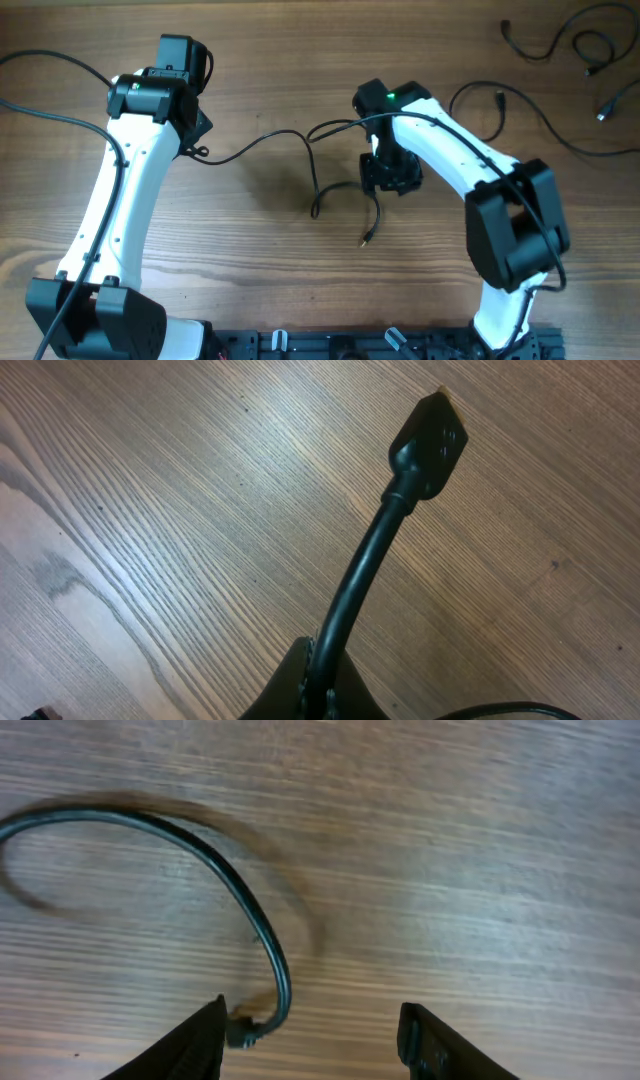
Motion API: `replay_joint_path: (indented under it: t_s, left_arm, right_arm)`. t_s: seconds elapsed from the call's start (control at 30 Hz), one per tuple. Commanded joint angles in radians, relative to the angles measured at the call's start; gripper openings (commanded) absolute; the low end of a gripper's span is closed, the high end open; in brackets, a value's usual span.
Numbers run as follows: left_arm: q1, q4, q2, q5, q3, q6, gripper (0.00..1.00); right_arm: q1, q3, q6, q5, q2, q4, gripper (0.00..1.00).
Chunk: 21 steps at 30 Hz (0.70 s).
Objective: Untangle cables
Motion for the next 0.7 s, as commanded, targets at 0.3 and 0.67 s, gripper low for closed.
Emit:
replay_joint_path:
  t_s: [0.3,0.67]
  left_arm:
    - [0.005,0.000,0.010,-0.020,0.005,-0.010,0.07]
    - [0.176,-0.023,0.010,0.029,0.005,-0.010,0.04]
  right_arm:
    - [-0.002,-0.206,-0.086,-0.104,0.012,0.245,0.04]
    - [-0.192,0.062,0.204,0.256,-0.254,-0.008,0.04]
